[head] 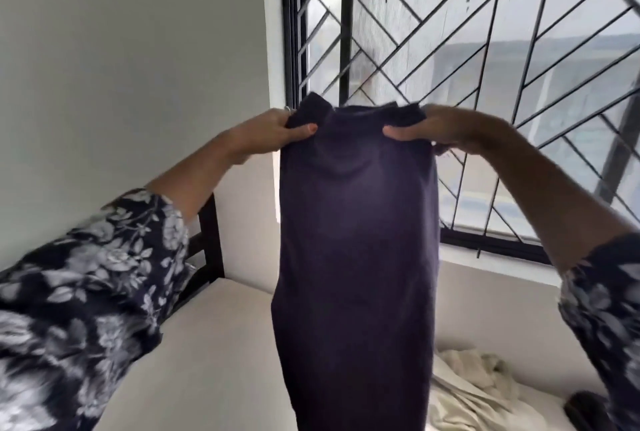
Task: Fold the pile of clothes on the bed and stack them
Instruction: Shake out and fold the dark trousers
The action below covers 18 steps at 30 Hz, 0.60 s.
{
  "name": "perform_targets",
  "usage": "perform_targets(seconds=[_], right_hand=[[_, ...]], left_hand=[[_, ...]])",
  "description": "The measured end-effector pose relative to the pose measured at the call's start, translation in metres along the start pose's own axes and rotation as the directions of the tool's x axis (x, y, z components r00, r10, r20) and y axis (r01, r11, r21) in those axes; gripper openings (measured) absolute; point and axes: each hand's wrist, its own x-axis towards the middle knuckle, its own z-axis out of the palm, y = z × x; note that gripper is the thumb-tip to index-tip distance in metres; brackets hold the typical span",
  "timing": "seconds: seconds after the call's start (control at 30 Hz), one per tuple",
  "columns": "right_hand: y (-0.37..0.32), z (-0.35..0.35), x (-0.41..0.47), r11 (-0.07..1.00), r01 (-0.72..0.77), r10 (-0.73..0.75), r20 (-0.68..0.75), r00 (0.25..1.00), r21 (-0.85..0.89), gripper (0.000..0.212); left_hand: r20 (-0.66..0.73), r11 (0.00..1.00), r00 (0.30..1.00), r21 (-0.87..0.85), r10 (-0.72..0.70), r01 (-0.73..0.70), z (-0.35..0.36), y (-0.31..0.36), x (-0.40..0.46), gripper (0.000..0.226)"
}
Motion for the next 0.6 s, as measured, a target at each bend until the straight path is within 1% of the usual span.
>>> perform_targets(seconds=[0.03, 0.07, 0.1, 0.13, 0.17, 0.2, 0.23, 0.3, 0.37, 0.43, 0.5, 0.6], right_hand=[[0.012, 0.012, 0.017, 0.997, -0.051, 0.052, 0.005, 0.999, -0.06, 0.04], [0.024, 0.023, 0.031, 0.993, -0.089, 0.089, -0.003, 0.996, -0.081, 0.035], [0.034, 0.034, 0.044, 0.992, -0.116, 0.115, -0.018, 0.993, -0.056, 0.031], [0.042, 0.042, 0.056, 0.991, -0.135, 0.135, -0.04, 0.99, 0.022, 0.027], [0.048, 0.049, 0.068, 0.981, -0.142, 0.152, -0.07, 0.986, 0.129, 0.026], [0.053, 0.057, 0.081, 0.962, -0.133, 0.16, -0.1, 0.982, 0.24, 0.029], [0.055, 0.061, 0.091, 0.936, -0.101, 0.153, -0.132, 0.979, 0.338, 0.033], [0.053, 0.065, 0.113, 0.888, -0.003, 0.114, -0.214, 0.97, 0.46, 0.038], [0.043, 0.062, 0.134, 0.881, 0.097, 0.06, -0.311, 0.948, 0.463, 0.04], [0.031, 0.053, 0.15, 0.874, 0.175, 0.026, -0.403, 0.915, 0.454, 0.041], [0.021, 0.044, 0.162, 0.868, 0.244, -0.011, -0.475, 0.88, 0.433, 0.033], [0.01, 0.034, 0.163, 0.831, 0.323, -0.063, -0.501, 0.863, 0.453, 0.028]], left_hand=[[0.009, 0.993, 0.999, 0.112, -0.032, 0.03, 0.007, -0.018, 0.013, 0.036], [-0.012, 0.966, 0.998, 0.253, -0.055, 0.057, 0.014, -0.032, 0.023, 0.041], [-0.061, 0.92, 0.996, 0.383, -0.063, 0.082, 0.022, -0.044, 0.032, 0.042], [-0.116, 0.887, 0.992, 0.451, -0.049, 0.097, 0.027, -0.052, 0.04, 0.041], [-0.163, 0.888, 0.985, 0.445, -0.046, 0.115, 0.031, -0.057, 0.049, 0.037], [-0.192, 0.926, 0.979, 0.351, -0.072, 0.137, 0.033, -0.059, 0.058, 0.032], [-0.222, 0.963, 0.969, 0.217, -0.111, 0.16, 0.032, -0.058, 0.065, 0.029], [-0.292, 0.987, 0.945, 0.007, -0.149, 0.158, 0.025, -0.057, 0.081, 0.033], [-0.368, 0.993, 0.923, -0.063, -0.114, 0.097, 0.011, -0.055, 0.096, 0.038], [-0.427, 0.998, 0.903, -0.06, -0.041, 0.017, -0.004, -0.052, 0.107, 0.038], [-0.442, 0.997, 0.896, -0.055, 0.029, -0.059, -0.02, -0.049, 0.116, 0.039], [-0.423, 0.988, 0.902, -0.077, 0.087, -0.131, -0.036, -0.039, 0.115, 0.042]])
